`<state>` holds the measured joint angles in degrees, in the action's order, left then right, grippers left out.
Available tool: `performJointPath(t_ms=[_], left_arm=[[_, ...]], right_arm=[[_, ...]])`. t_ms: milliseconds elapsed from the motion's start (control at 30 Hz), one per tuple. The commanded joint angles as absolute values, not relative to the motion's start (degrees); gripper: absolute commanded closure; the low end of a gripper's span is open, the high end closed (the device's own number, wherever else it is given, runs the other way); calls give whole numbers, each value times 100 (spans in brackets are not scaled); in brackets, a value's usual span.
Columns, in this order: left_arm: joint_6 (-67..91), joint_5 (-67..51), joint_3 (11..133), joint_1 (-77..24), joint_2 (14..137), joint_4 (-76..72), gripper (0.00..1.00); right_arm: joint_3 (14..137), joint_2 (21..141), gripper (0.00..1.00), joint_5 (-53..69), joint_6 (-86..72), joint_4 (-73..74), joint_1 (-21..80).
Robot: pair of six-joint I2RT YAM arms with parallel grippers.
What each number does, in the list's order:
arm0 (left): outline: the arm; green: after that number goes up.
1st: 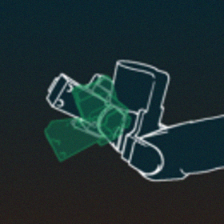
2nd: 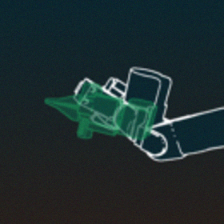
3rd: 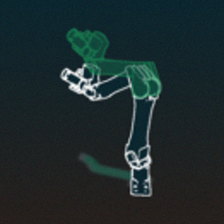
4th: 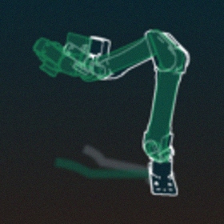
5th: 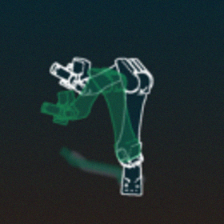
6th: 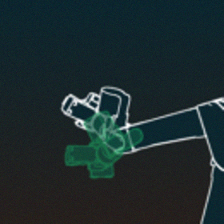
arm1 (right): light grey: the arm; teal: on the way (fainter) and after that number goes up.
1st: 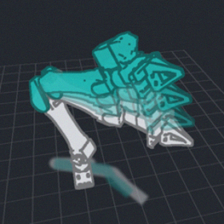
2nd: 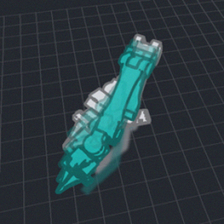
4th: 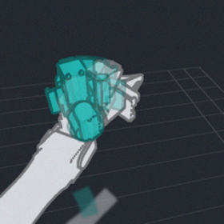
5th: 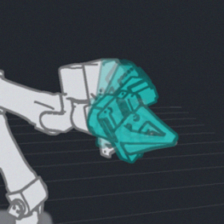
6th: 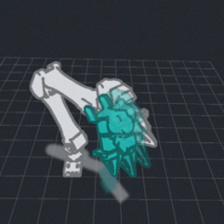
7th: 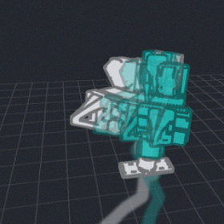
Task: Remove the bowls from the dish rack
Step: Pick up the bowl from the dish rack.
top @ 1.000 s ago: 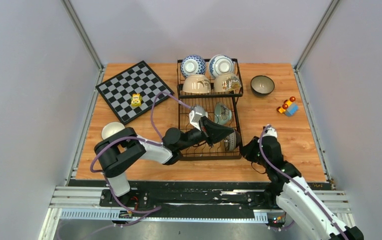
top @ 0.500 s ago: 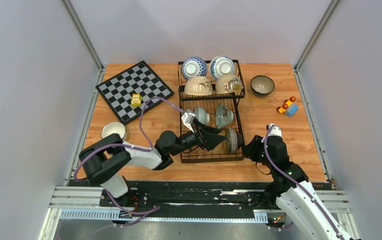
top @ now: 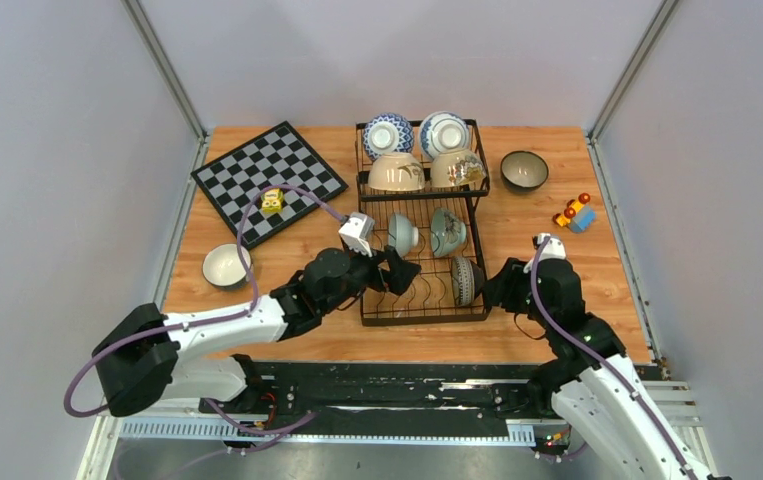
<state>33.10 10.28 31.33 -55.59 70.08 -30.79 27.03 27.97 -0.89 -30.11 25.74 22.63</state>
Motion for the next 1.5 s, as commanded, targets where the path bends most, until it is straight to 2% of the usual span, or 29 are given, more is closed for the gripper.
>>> performJointPath(t_ms=[0,167,267,500,700,900,1100,1267,1467], left_arm=[[3009,1192,3462,-5095,6954,-1504,1],[2594,431,3934,-4664,7582,-1216,17],[2324,512,4073,-4633,7857,-1326,21],[1959,733,4417,-4491,8514,-1610,22],[1964,423,4483,-4300,8913,-2304,25],[2018,-293,4512,-4150,9312,-2936,34],[2336,-412,4272,-4148,9594,-3662,39],[2674,-267,3825,-4148,9755,-4679,40],[2883,105,3333,-4148,9973,-6122,36]], right_arm=[[2889,2913,51,188,-2805,2498,2267],[2844,2899,51,302,-2825,2399,2263],[2824,2793,51,301,-2785,2408,2263],[2771,2591,51,376,-2789,2399,2262],[2717,2537,52,447,-2822,2395,2267],[2653,2509,52,444,-2818,2391,2266],[2593,2503,52,416,-2828,2382,2262],[2574,2509,52,435,-2823,2382,2269],[2535,2497,52,472,-2865,2373,2274]])
